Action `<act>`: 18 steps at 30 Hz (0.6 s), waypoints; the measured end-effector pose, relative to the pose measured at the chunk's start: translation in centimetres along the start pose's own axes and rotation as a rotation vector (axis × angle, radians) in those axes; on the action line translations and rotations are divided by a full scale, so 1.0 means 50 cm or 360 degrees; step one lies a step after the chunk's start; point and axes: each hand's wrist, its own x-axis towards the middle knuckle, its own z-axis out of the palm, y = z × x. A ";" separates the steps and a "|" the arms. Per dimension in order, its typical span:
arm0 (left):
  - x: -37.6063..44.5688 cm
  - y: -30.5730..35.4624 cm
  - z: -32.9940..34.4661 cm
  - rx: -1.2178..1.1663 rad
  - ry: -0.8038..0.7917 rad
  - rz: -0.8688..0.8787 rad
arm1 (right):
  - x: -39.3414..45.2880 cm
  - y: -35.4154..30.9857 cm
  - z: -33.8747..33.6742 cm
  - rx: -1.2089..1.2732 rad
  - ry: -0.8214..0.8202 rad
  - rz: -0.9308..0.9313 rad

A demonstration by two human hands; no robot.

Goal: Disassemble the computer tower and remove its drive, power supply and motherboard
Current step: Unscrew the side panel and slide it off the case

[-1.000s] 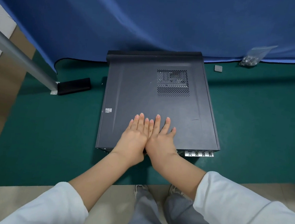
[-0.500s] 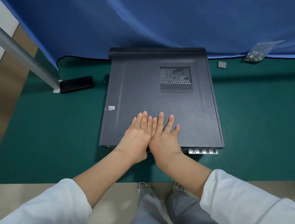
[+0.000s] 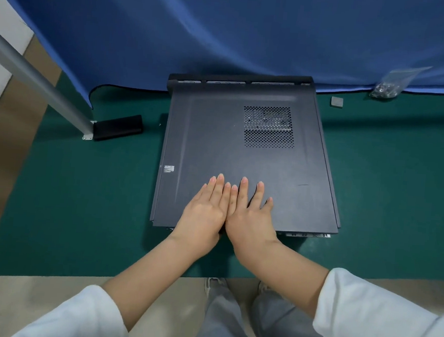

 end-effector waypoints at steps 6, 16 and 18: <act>-0.033 -0.065 -0.006 -0.0259 0.0010 0.0017 | 0.004 -0.004 -0.023 0.0072 -0.0068 -0.0006; -0.044 -0.128 -0.051 -0.1115 0.0079 -0.0383 | 0.005 -0.014 -0.062 0.0214 -0.0155 -0.0036; -0.037 -0.137 -0.061 -0.1261 0.0245 -0.0575 | 0.000 -0.012 -0.069 0.0259 -0.0172 -0.0033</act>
